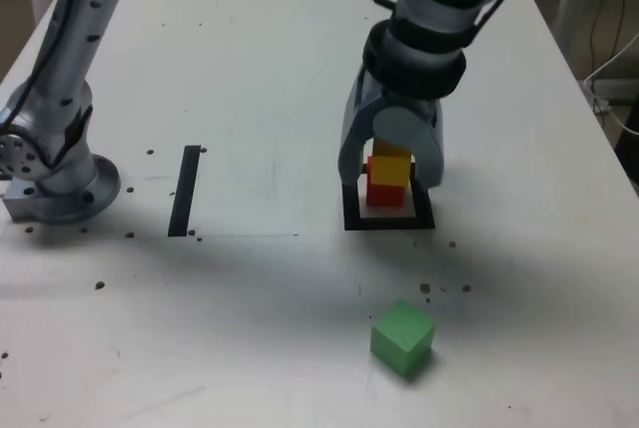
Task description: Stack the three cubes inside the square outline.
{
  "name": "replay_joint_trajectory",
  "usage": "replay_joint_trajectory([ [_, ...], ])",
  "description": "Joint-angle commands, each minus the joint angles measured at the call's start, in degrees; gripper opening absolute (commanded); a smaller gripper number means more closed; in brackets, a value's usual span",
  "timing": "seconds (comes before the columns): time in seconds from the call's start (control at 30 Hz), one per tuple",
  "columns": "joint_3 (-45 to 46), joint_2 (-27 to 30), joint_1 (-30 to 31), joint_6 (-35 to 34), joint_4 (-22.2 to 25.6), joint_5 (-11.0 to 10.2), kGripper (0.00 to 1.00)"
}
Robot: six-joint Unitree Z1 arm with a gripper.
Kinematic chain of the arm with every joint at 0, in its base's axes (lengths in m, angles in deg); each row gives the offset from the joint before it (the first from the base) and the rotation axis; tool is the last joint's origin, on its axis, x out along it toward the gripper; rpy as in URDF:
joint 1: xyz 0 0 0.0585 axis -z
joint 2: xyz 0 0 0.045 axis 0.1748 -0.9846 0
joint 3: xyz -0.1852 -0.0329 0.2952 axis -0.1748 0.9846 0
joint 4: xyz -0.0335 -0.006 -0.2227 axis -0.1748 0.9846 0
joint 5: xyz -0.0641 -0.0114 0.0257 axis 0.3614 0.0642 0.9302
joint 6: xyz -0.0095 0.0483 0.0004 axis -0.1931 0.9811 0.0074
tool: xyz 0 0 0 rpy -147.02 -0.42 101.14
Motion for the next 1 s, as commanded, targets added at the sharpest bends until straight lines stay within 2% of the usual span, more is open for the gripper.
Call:
replay_joint_trajectory([
  [0.0,0.15,2.53,0.12,-0.25,0.17,-0.92,1.0],
  [0.13,0.58,6.28,1.35,-0.72,0.59,-1.96,1.0],
  [0.37,0.83,9.26,6.51,-1.7,0.67,-1.97,1.0],
  [0.67,-3.07,6.62,17.57,-1.51,1.93,-0.55,1.0],
  [0.97,-5.48,3.41,25.39,-0.64,2.86,-0.78,0.99],
])
